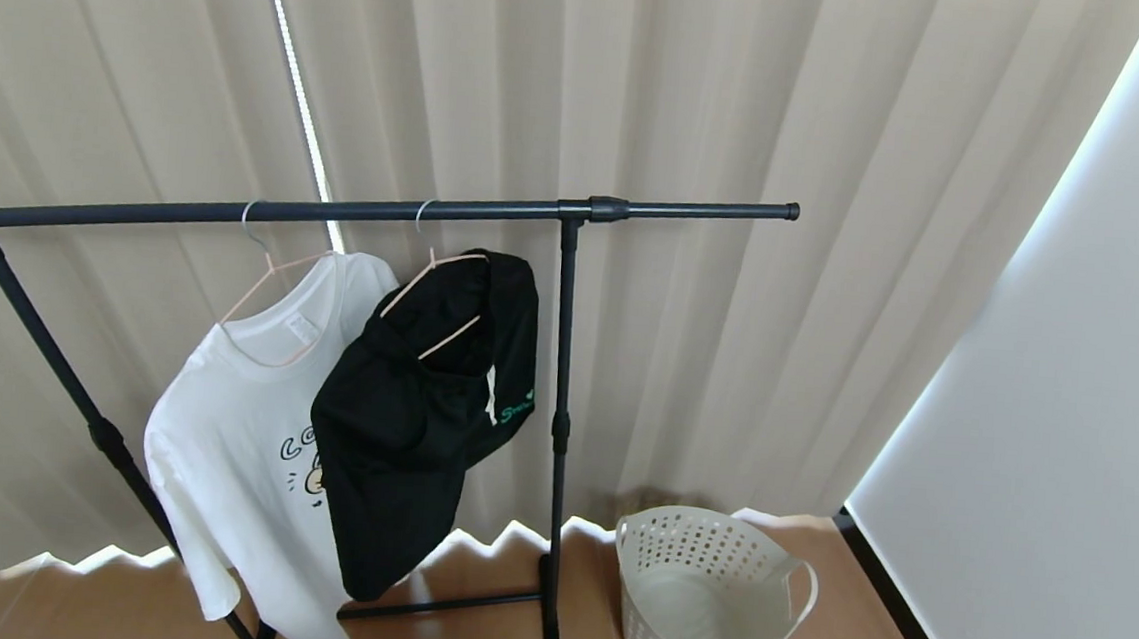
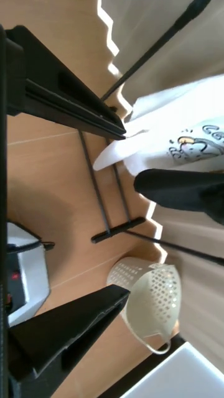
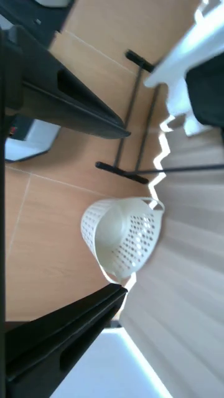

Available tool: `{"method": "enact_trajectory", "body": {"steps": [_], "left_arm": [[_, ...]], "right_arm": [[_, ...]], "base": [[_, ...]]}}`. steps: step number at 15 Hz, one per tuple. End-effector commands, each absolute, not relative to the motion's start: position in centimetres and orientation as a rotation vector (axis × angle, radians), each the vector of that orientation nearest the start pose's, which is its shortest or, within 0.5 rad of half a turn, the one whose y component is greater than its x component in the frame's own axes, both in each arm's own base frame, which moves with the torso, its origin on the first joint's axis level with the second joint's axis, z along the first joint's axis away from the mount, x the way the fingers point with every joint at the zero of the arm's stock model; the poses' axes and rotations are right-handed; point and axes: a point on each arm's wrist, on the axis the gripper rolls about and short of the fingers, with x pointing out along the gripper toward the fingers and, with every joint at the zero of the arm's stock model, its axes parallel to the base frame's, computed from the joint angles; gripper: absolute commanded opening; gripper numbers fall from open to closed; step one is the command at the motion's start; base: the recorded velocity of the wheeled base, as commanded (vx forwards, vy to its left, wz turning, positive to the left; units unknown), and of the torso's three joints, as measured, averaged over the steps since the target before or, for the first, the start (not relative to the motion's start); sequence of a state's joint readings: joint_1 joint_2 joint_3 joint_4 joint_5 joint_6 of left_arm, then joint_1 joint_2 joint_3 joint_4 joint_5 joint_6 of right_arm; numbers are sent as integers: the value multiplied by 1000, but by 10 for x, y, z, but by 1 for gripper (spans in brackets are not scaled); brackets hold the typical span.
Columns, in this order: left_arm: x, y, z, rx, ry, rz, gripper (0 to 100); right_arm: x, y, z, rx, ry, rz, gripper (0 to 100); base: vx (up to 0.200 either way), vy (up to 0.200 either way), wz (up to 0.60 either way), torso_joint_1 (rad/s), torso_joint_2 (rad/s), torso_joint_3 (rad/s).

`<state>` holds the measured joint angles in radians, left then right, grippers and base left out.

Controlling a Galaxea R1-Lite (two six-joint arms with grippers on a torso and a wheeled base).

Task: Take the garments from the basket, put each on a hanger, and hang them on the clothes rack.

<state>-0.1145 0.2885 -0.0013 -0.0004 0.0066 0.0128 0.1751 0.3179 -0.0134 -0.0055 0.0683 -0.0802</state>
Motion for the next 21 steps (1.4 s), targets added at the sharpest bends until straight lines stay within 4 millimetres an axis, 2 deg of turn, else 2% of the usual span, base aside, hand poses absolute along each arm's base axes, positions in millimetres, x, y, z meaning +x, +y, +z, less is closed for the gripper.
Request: {"method": "enact_trajectory", "body": {"steps": [1,5,9,13,15,19,21], "left_arm": [[-11,1,78,17,155,-41,100],[-18,1,77,12,58,-31,100],[-23,0,77,12,-11,3,100],[-23,0,77,12,-11,2,100],[-23,0,77,12,-11,3,100],[-23,0,77,11,-11,3,100],[-23,0,77,12,-11,3,100]], "right_arm": [[-8,1,83,-79,177,160,100],[-17,2,82,-55,64,198,100],[-24,2,80,-61,-34,111,100],[-23,2,81,27,-43,93,100],[-23,-2,79,-13,-38,-92,100],[-23,1,76,-29,-7,38,100],[-23,1,76,-29,-5,38,100]], "base": [[0,0,0,0,0,0],[0,0,0,0,0,0],[0,0,0,0,0,0],[0,0,0,0,0,0],[0,0,0,0,0,0],[0,0,0,0,0,0],[0,0,0,0,0,0]]}}
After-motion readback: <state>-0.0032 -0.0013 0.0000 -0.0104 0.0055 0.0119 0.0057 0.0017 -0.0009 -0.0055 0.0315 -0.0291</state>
